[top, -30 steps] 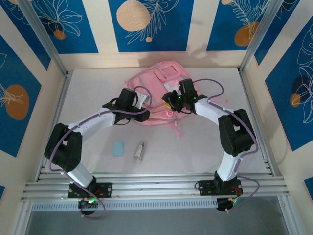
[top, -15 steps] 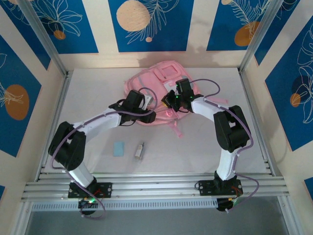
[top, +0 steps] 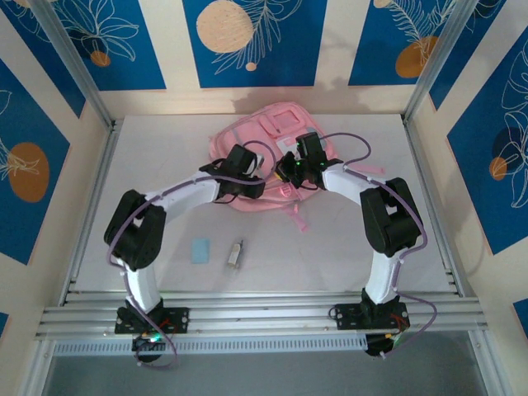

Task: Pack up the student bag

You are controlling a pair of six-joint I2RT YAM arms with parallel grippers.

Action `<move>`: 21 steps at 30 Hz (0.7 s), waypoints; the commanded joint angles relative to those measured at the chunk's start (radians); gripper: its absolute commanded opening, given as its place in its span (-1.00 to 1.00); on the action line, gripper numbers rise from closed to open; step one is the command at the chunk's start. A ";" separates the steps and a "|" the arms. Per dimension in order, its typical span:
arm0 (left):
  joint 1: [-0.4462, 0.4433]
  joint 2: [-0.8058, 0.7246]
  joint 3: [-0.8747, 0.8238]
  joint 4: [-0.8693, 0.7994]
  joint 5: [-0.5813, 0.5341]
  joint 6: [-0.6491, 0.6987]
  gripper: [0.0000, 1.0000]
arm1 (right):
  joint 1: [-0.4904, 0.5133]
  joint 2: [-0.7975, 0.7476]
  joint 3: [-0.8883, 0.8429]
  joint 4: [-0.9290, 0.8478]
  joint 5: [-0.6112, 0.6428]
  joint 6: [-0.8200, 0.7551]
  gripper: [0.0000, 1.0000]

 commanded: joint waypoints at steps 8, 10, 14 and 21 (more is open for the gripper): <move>-0.003 0.027 -0.024 -0.176 -0.068 0.006 -0.33 | 0.008 0.010 0.000 0.018 0.006 -0.018 -0.99; -0.003 0.025 -0.031 -0.181 -0.081 0.010 -0.50 | 0.004 0.009 0.000 0.017 0.007 -0.019 -0.99; 0.003 0.028 -0.018 -0.165 -0.025 0.015 -0.97 | 0.000 0.004 -0.002 0.019 0.009 -0.031 -1.00; 0.054 -0.016 0.048 -0.257 0.068 0.092 -1.00 | -0.030 -0.010 0.009 -0.032 0.030 -0.158 -1.00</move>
